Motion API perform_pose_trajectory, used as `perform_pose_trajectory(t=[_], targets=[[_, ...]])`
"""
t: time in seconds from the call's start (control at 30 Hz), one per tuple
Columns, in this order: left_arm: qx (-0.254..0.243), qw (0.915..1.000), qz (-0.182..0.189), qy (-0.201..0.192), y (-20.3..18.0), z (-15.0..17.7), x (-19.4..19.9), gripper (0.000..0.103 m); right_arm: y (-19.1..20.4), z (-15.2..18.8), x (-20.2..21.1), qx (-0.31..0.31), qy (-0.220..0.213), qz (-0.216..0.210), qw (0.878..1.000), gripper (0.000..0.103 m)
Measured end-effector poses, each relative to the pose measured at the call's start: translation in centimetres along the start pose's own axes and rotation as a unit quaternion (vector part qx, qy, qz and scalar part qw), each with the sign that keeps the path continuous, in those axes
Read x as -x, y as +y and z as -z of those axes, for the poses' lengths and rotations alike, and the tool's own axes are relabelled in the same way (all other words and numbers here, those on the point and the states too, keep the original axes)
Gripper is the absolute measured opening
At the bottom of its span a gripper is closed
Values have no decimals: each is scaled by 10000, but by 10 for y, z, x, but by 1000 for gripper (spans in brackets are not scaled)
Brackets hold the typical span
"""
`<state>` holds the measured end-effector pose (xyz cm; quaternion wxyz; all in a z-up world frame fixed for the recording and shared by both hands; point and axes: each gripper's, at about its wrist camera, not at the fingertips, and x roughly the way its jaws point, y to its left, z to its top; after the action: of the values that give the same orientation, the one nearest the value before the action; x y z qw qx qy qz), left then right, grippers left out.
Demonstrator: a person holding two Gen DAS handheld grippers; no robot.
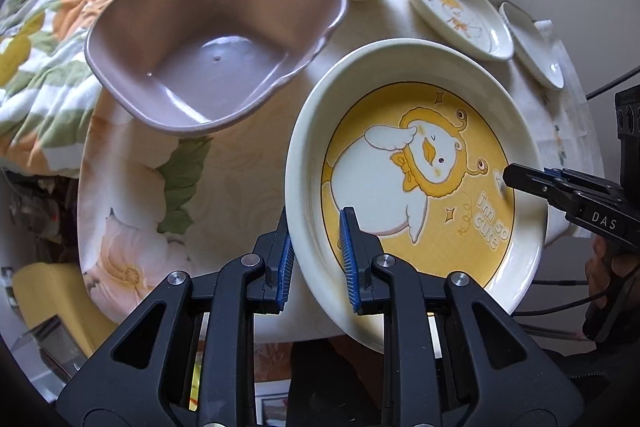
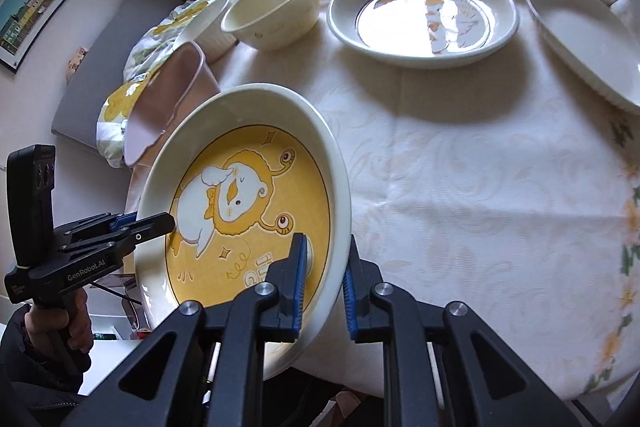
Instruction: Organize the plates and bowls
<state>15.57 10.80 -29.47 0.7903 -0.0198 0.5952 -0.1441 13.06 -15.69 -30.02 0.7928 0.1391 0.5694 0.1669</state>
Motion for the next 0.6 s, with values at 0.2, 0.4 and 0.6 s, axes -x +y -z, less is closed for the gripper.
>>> perform_pose_trajectory(t=[0.2, 0.4, 0.6], targets=[[-111, 9998, 84, -148, 11, -2, -12, 18, 0, -1, -13, -29, -168, 48, 9998, 15], [-161, 9993, 124, -328, 12, -5, -18, 18, -6, -5, -18, 13, -284, 52, 9996, 15], [-234, 9989, -16, -402, 7, -5, -17, 18, -3, -6, -20, 68, -271, 154, 9995, 18]])
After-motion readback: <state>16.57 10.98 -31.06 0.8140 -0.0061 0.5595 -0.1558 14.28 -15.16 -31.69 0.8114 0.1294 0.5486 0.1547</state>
